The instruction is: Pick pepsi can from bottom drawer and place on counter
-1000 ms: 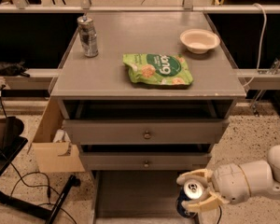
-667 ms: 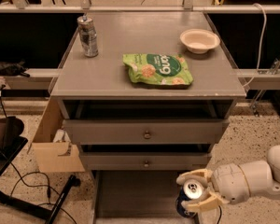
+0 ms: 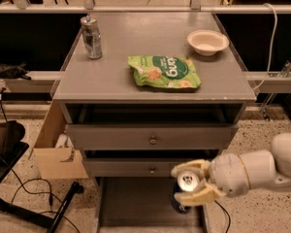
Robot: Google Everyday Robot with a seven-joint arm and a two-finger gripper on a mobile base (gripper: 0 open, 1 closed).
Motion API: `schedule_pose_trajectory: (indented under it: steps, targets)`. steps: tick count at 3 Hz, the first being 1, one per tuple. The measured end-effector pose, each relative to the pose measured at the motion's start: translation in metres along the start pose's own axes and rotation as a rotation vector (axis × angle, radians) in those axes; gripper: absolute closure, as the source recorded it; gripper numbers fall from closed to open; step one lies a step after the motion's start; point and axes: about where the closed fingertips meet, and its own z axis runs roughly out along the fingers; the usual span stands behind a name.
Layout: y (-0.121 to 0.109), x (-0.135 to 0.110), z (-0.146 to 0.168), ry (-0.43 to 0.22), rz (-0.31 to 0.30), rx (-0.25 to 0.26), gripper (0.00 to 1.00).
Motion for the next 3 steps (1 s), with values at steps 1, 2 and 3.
schedule_pose_trajectory:
  steps: [1, 2, 3]
  targets:
    - [-0.003, -0.104, -0.013, 0.033, 0.009, 0.082, 1.00]
    - [-0.007, -0.200, -0.036, 0.047, 0.001, 0.179, 1.00]
    - [-0.036, -0.281, -0.064, 0.012, 0.000, 0.281, 1.00]
